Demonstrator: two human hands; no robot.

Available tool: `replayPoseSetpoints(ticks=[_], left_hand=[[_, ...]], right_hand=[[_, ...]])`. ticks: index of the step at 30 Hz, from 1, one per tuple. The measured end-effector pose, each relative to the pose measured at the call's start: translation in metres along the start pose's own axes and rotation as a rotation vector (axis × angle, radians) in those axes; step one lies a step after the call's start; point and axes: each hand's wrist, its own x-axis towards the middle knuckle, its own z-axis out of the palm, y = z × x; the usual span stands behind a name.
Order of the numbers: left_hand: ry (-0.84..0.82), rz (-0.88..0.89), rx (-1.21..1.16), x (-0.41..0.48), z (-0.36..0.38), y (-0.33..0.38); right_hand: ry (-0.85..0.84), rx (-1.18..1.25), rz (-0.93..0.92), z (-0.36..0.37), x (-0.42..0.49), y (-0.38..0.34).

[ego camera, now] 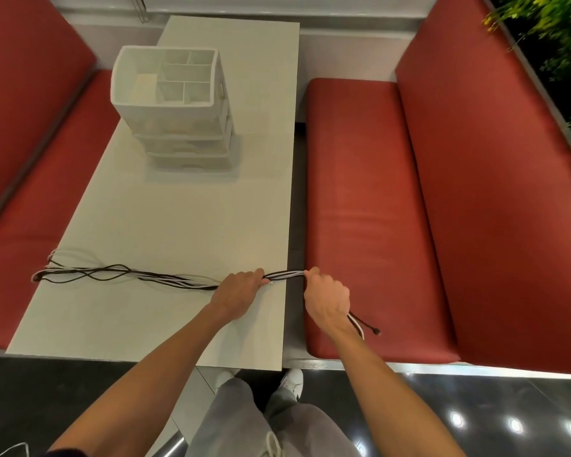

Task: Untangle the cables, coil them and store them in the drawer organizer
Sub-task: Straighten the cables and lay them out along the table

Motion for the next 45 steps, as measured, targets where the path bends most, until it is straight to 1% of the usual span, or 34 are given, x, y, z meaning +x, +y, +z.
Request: replayPoseSetpoints(ticks=[2,5,7,15,17,23,25,27,28,29,31,33,36,38,40,41,43,45], left_hand=[[0.003,-0.012,-0.01,0.0,0.001,0.0],[0.006,-0.022,-0.017,-0.002,0.002,-0.001],[0.008,-0.019,-0.024,-0.003,0.002,-0.001],[-0.018,-0.039,-0.037,-0.002,0.001,0.002],[-0.023,-0.037,-0.034,-0.002,-0.001,0.004],[-0.049,-0.036,-0.012,-0.001,0.002,0.0],[-0.059,-0.028,-0.003,-0.002,0.001,0.001],[-0.068,-0.025,0.002,-0.002,-0.001,0.002],[-0.07,-0.024,0.005,-0.001,-0.001,0.003],[-0.076,-0.028,0.002,-0.001,-0.002,0.003],[-0.09,-0.037,-0.008,-0.001,-0.002,0.004],[-0.094,-0.039,-0.022,-0.001,-0.002,0.003],[-0.097,-0.031,-0.031,-0.002,-0.003,0.003],[-0.099,-0.028,-0.04,-0.002,-0.004,0.004],[-0.095,-0.025,-0.052,-0.001,-0.005,0.005],[-0.094,-0.023,-0.057,-0.001,-0.004,0.004],[-0.092,-0.017,-0.073,-0.002,-0.003,0.002],[-0.088,-0.015,-0.089,-0.002,-0.002,0.0]], right_hand=[[-0.08,0.057,0.024,0.0,0.004,0.004],[-0.248,0.188,-0.021,0.001,0.008,0.036],[-0.35,0.188,-0.055,0.004,0.009,0.059],[-0.47,0.239,-0.245,-0.011,0.007,0.112],[-0.466,0.208,-0.29,-0.013,0.003,0.125],[-0.367,0.142,-0.386,-0.017,-0.003,0.143],[-0.269,0.046,-0.394,-0.013,-0.005,0.141],[-0.136,-0.128,-0.379,-0.007,-0.005,0.13],[-0.095,-0.208,-0.36,-0.005,-0.004,0.122],[-0.074,-0.264,-0.334,-0.005,-0.003,0.114],[-0.122,-0.302,-0.279,-0.009,0.001,0.105],[-0.218,-0.216,-0.196,-0.014,0.004,0.111],[-0.4,0.062,-0.003,-0.021,0.008,0.142],[-0.469,0.281,0.052,-0.025,0.007,0.172],[-0.468,0.456,0.016,-0.03,0.004,0.199],[-0.475,0.5,-0.018,-0.032,0.001,0.21],[-0.518,0.49,-0.064,-0.038,-0.004,0.226],[-0.527,0.428,-0.12,-0.041,-0.007,0.235]])
